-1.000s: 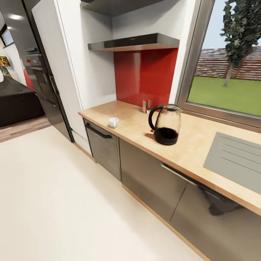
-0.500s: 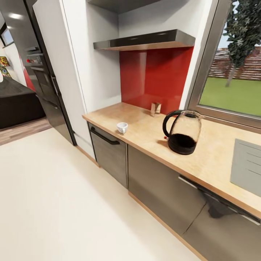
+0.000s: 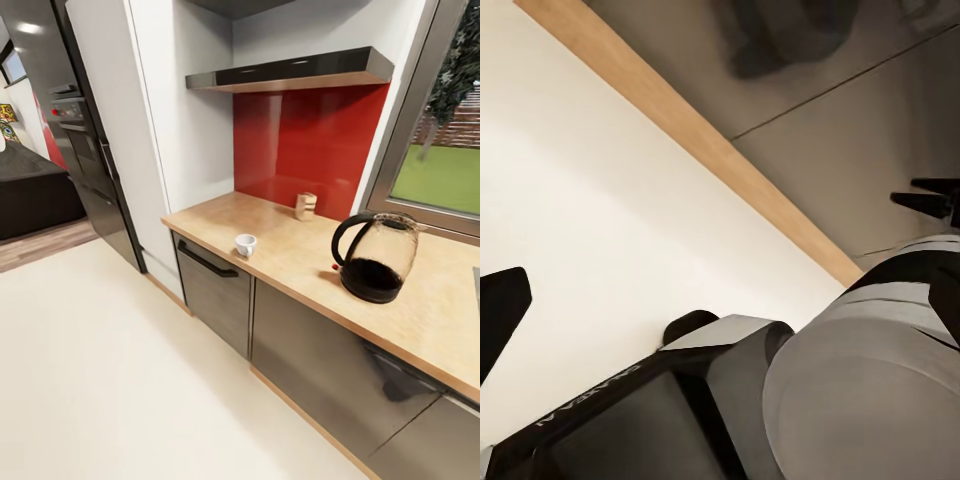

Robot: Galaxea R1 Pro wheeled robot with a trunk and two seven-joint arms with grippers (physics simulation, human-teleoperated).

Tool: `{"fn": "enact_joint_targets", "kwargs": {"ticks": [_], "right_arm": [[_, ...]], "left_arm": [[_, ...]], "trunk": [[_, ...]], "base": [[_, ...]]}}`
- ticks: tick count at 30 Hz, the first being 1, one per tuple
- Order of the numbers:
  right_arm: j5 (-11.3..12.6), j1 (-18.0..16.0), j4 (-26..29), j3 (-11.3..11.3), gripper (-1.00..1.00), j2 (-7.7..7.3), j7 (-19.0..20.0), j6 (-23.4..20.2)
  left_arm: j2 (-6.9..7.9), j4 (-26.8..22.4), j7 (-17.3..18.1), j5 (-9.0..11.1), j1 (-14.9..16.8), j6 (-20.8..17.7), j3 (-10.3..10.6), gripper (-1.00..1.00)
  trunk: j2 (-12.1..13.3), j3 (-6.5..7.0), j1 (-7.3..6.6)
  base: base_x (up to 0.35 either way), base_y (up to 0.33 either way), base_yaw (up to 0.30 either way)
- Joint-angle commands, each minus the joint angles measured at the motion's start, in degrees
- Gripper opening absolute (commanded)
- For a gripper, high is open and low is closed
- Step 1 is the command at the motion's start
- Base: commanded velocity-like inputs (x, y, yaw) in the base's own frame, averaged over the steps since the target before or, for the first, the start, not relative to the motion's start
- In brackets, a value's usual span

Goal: Set up a coffee station on the kitchen countertop: keep the coffee maker on the countertop, move the bottle of coffee from the kitchen shelf to the counter next to the coffee maker, place a paper coffee filter on top of the coffee maker, put the saucer next to the coffee maker with the coffee cup on the saucer, and place the electric kettle next to the coffee maker.

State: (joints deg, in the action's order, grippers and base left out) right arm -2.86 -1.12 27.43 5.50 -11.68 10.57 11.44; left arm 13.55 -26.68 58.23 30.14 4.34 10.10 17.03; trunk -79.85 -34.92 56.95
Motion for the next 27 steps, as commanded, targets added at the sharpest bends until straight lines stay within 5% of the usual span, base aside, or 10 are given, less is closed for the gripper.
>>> {"fn": "enact_joint_targets", "kwargs": {"ticks": [1, 14, 27], "right_arm": [[-0.30, -0.02, -0.01, 0.48, 1.00, 0.05, 0.51, 0.16], [-0.30, -0.02, -0.01, 0.48, 1.00, 0.03, 0.51, 0.16], [-0.30, -0.02, -0.01, 0.48, 1.00, 0.06, 0.51, 0.16]], "left_arm": [[0.07, 0.05, -0.04, 0.47, 0.06, 0.36, 0.46, 1.00], [0.07, 0.05, -0.04, 0.45, 0.06, 0.36, 0.46, 1.00], [0.07, 0.05, -0.04, 0.45, 0.06, 0.36, 0.46, 1.00]], "trunk": [[-0.02, -0.05, 0.02], [-0.02, -0.05, 0.02], [-0.02, -0.05, 0.02]], "base": [[0.205, 0.252, 0.000], [0.189, 0.247, -0.013], [0.027, 0.048, -0.220]]}}
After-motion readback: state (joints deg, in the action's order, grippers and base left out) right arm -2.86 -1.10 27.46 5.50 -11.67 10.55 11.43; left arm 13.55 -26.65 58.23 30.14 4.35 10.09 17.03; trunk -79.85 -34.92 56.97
